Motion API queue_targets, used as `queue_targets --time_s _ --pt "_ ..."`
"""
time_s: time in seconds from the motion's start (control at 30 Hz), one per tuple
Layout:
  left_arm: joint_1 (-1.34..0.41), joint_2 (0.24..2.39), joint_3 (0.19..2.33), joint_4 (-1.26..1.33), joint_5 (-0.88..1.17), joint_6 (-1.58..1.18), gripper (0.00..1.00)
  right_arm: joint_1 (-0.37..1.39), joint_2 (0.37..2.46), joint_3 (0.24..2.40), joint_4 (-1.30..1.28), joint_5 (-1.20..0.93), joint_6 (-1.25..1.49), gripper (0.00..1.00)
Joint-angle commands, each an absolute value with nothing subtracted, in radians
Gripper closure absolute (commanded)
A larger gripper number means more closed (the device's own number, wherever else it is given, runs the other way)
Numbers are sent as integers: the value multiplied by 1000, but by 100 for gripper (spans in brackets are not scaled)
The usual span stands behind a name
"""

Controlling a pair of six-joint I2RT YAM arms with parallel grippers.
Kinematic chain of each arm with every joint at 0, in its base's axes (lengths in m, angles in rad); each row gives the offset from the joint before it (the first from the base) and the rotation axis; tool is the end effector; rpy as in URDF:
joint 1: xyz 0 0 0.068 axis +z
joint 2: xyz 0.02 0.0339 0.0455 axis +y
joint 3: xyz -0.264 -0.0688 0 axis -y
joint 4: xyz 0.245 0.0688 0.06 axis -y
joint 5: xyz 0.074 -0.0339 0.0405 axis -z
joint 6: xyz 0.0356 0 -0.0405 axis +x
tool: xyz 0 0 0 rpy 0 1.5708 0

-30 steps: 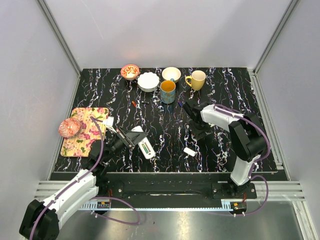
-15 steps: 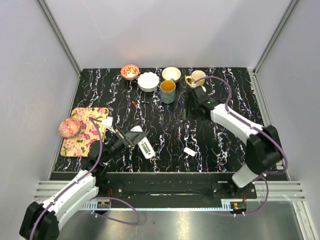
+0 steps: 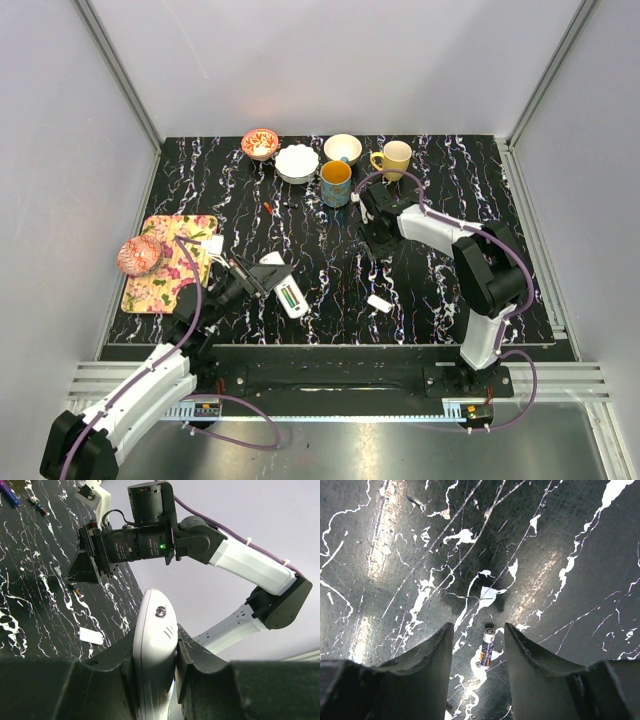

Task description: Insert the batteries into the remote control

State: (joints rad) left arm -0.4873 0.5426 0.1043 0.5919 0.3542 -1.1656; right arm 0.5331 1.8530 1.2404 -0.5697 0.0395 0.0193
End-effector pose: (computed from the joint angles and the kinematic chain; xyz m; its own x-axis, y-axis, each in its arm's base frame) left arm 0.1244 -0.0799 0.2166 -0.6287 -0.6424 -0.4383 0.4168 0.1976 -0.8873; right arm 0.3193 0.1868 0.1739 -0.8065 -0.4535 -0.3794 -0.4795 0.8771 -0.0292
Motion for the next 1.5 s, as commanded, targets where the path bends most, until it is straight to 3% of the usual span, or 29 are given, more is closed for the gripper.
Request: queue_targets --time_s 0.0,0.63,0.83,1.0,1.3,1.43,1.47 --pt "-489 549 115 629 357 -1137 100 538 1871 1264 -551 46 -25 50" --pt "-491 601 101 696 367 -1160 100 538 1827 1163 -541 64 25 62" --pt "-491 600 98 698 367 -1161 100 538 1807 1160 -568 78 44 54" --pt "-489 607 97 706 367 -1161 100 538 1790 1149 -577 83 46 56" --pt "-489 612 89 723 373 -1169 100 537 1822 1147 -583 75 55 74" --pt "-489 609 87 719 370 -1169 100 537 1833 1155 -584 98 80 100" --pt "-489 611 89 716 368 -1169 100 537 1829 1158 -584 107 89 100"
